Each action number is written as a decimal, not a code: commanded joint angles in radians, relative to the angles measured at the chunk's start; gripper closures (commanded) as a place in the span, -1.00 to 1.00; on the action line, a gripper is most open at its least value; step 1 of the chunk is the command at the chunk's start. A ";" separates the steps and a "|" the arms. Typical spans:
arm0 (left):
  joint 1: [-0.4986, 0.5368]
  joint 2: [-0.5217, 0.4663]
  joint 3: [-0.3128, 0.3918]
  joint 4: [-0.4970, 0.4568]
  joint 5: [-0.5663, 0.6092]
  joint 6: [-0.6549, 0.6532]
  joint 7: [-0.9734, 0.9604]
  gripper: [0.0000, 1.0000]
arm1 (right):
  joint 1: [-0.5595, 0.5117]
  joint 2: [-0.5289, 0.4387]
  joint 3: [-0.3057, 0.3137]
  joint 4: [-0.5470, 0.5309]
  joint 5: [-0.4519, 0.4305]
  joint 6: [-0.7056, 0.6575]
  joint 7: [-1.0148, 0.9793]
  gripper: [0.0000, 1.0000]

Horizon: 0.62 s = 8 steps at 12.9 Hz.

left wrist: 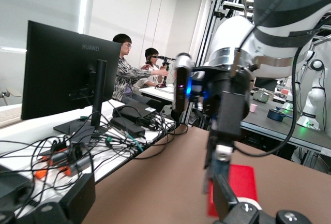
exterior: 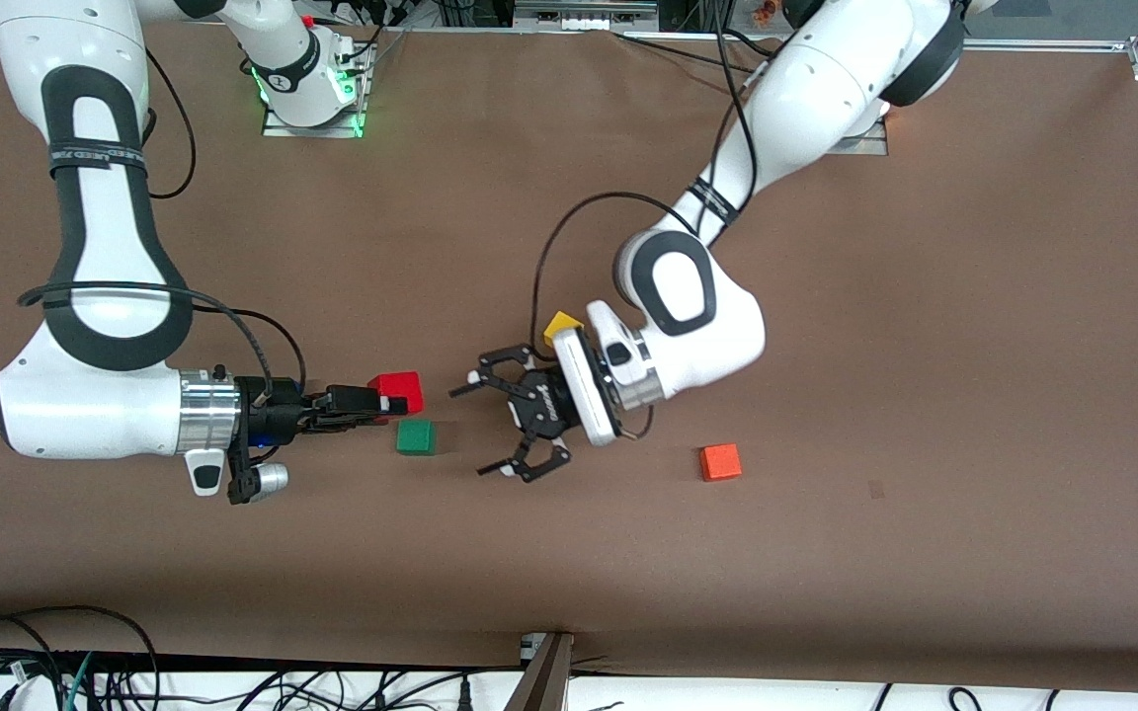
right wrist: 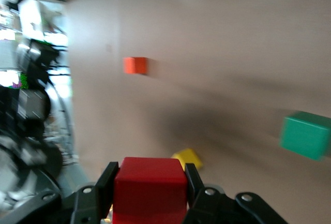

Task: Pass red block to right arm, stack on blue
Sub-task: 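Open the left gripper and withdraw it from the red cube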

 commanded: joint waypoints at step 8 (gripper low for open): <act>0.577 -0.076 -0.003 -0.324 0.289 -0.724 0.311 -1.00 | 0.000 -0.069 -0.001 -0.133 -0.678 0.018 -0.012 1.00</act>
